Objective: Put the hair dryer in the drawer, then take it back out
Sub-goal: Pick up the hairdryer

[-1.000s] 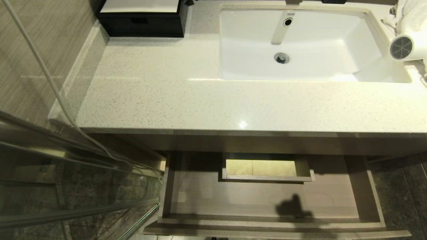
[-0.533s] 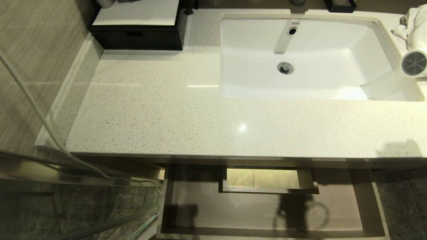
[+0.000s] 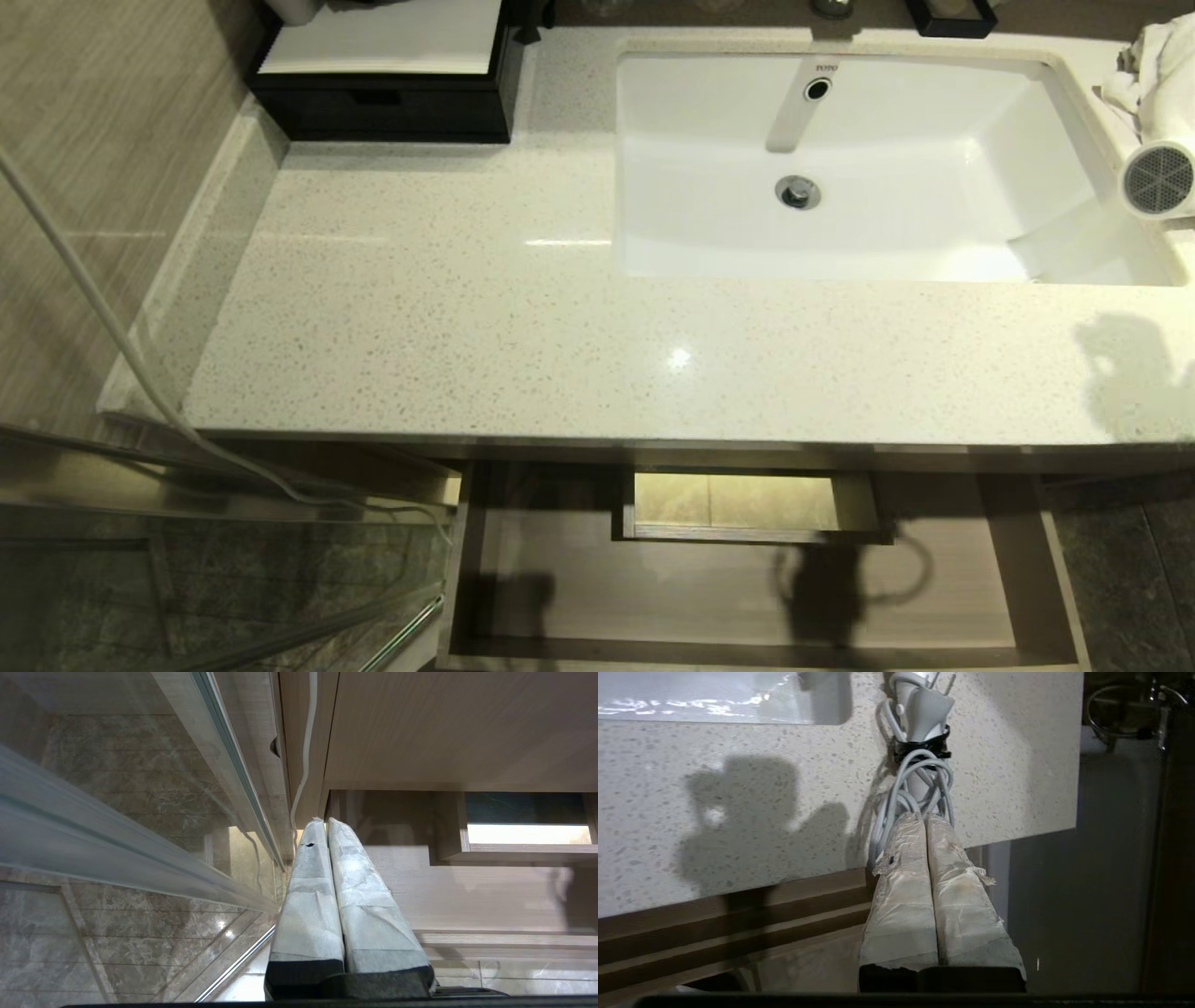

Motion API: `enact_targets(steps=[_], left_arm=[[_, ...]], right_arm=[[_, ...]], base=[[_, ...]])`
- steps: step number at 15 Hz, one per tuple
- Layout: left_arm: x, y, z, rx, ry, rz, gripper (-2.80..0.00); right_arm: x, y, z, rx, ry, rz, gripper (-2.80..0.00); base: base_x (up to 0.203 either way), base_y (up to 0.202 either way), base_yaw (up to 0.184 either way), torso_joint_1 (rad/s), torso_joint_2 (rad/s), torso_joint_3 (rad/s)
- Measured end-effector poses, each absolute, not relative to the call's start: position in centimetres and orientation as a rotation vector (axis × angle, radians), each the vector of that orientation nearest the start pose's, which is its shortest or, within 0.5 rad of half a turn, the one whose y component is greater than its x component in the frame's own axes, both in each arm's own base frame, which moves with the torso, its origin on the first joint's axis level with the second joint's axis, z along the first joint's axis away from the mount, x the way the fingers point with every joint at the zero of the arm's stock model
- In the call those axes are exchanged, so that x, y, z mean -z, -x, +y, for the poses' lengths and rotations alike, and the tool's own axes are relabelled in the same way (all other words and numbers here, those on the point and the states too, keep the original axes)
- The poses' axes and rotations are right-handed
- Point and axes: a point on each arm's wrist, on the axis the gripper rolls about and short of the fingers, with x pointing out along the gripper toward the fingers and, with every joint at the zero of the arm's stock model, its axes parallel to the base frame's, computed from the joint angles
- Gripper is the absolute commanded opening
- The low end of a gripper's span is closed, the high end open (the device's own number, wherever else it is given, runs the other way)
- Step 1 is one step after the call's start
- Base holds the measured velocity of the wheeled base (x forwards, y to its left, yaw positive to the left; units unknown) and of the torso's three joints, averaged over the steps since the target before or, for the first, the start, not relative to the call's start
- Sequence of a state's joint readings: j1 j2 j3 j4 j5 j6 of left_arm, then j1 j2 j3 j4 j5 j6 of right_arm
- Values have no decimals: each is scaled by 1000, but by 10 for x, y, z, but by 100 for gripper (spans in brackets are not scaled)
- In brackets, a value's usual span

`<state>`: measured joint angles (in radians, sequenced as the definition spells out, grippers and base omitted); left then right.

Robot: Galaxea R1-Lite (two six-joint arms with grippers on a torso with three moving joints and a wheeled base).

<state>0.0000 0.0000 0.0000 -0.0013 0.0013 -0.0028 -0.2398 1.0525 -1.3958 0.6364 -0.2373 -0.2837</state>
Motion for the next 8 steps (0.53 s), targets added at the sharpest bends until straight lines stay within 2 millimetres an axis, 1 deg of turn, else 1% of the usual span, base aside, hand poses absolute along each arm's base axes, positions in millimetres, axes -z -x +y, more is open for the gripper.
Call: enact_targets(steps=[2, 6, 8], left_arm=[[-76, 23, 0, -1, 3, -1, -280], [-76, 23, 0, -1, 3, -1, -280], [-76, 23, 0, -1, 3, -1, -280]], right_arm=[[-361, -96, -30, 459, 273, 377, -280], [-370, -117, -36, 468, 275, 323, -280], [-370, -125, -38, 464, 273, 320, -280]], base=[[0, 0, 0, 0, 0, 0], [0, 0, 0, 0, 0, 0], [0, 0, 0, 0, 0, 0]])
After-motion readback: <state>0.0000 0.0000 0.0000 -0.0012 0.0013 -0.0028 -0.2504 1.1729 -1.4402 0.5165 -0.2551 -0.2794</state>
